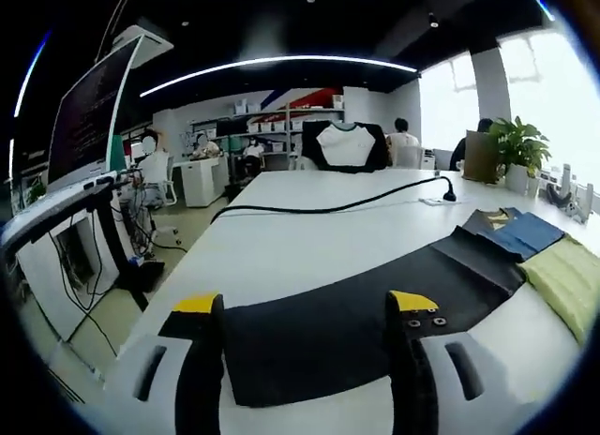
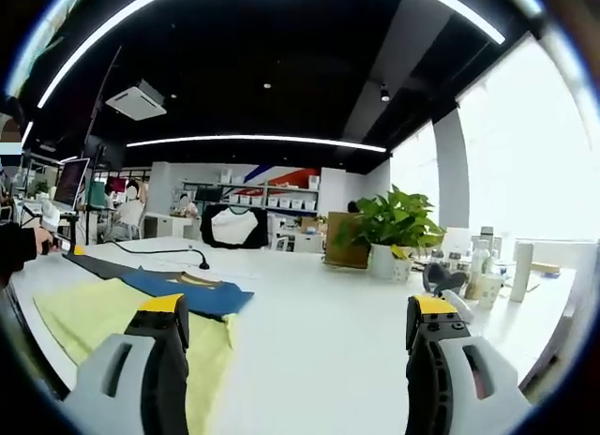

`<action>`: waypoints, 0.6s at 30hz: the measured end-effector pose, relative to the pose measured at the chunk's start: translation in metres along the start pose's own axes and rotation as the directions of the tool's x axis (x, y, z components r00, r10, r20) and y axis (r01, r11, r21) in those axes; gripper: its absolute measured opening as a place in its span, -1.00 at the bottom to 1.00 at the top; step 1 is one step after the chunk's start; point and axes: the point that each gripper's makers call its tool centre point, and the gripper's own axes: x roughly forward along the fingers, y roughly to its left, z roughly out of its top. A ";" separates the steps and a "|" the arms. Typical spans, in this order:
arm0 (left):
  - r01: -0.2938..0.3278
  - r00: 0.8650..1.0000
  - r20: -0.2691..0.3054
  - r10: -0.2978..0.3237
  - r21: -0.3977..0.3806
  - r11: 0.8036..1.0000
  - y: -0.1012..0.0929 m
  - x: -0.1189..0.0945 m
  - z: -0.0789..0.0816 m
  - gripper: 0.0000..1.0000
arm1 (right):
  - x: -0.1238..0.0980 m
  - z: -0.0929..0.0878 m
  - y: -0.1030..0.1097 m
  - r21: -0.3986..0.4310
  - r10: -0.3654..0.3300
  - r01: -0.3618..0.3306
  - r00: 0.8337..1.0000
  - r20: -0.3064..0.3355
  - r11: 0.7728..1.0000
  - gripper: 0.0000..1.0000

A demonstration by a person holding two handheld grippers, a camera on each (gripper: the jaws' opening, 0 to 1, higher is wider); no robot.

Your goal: Fold the garment on the visible template until the final outline fits inside the template.

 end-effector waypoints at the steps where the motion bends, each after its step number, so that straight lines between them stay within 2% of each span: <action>1: -0.003 1.000 -0.012 0.003 -0.012 1.000 0.002 0.000 -0.003 0.32 | 0.000 0.000 0.000 -0.003 0.000 0.000 1.000 -0.003 1.000 0.99; 2: 0.001 1.000 -0.025 -0.002 -0.060 0.998 0.002 0.001 -0.008 0.30 | 0.000 -0.001 0.000 -0.005 -0.004 0.004 1.000 -0.006 1.000 0.99; 3: 0.003 1.000 -0.027 -0.005 -0.078 0.997 0.002 0.003 -0.009 0.28 | 0.000 -0.001 -0.001 -0.005 -0.005 0.005 1.000 -0.007 1.000 0.99; 5: 0.004 1.000 -0.027 -0.006 -0.070 0.998 0.002 0.005 -0.009 0.24 | 0.000 -0.001 0.000 -0.003 -0.006 0.006 1.000 -0.006 1.000 0.99; 7: -0.039 0.999 -0.035 0.037 -0.054 0.998 0.011 0.007 -0.012 0.25 | 0.001 -0.001 -0.001 -0.002 -0.007 0.007 1.000 -0.006 1.000 0.99; 10: -0.060 0.997 -0.057 0.055 -0.082 0.995 0.017 0.008 -0.017 0.17 | 0.001 0.000 -0.001 -0.007 -0.012 0.012 1.000 -0.003 1.000 0.99; 13: -0.053 0.997 -0.054 0.049 -0.089 0.995 0.013 0.009 -0.020 0.18 | 0.001 0.000 -0.001 -0.007 -0.010 0.010 1.000 -0.005 1.000 0.99; 14: -0.052 0.998 -0.043 0.049 -0.073 0.996 0.013 0.009 -0.018 0.17 | 0.001 0.000 -0.001 -0.007 -0.011 0.011 1.000 -0.005 1.000 0.99; 16: -0.073 0.995 -0.064 0.071 -0.037 0.997 0.017 0.010 -0.020 0.10 | 0.001 -0.001 -0.002 -0.007 -0.014 0.014 1.000 -0.008 1.000 0.99; 18: -0.078 0.995 -0.061 0.075 -0.046 0.996 0.018 0.010 -0.019 0.03 | 0.001 -0.001 -0.004 -0.007 -0.018 0.018 1.000 -0.005 1.000 0.99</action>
